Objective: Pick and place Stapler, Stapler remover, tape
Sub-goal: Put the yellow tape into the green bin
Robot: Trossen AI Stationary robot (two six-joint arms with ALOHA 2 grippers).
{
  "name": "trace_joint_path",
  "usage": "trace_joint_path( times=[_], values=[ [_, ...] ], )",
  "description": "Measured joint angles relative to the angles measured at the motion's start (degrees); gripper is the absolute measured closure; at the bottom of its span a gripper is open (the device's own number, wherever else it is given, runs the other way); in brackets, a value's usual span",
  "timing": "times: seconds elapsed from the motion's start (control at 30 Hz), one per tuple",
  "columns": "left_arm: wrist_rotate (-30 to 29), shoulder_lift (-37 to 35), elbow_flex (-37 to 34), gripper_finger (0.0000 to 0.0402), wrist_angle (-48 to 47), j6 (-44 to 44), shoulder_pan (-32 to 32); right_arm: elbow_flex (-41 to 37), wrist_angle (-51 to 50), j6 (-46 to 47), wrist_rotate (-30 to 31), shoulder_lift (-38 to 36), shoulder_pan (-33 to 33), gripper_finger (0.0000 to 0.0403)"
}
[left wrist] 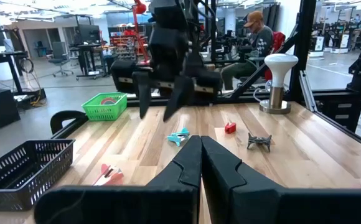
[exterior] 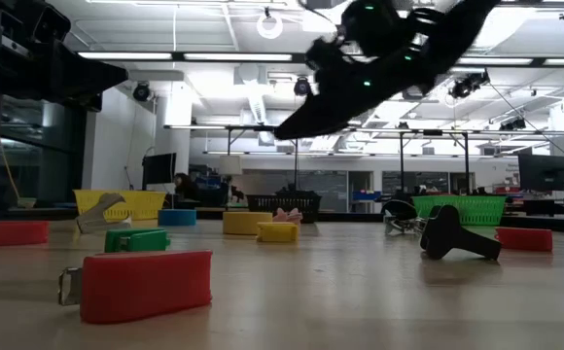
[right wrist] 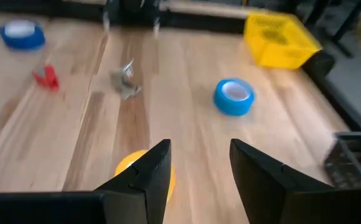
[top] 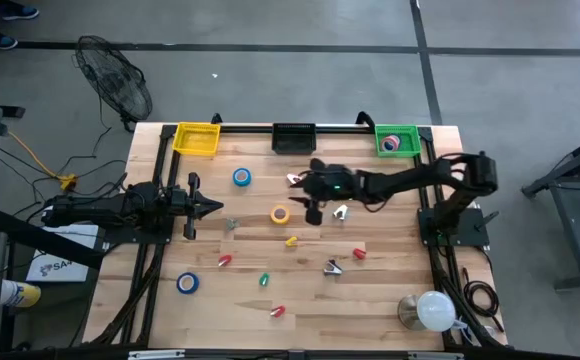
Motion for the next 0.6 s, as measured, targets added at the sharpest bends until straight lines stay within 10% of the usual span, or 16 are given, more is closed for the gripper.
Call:
trace_joint_path(
  times=[0.6],
  values=[
    [0.02,0.02,0.00,0.0400,0.00,0.00,0.02,29.39,-35.41,-6.75,-0.37,17.93,5.47,0.0189]
  ],
)
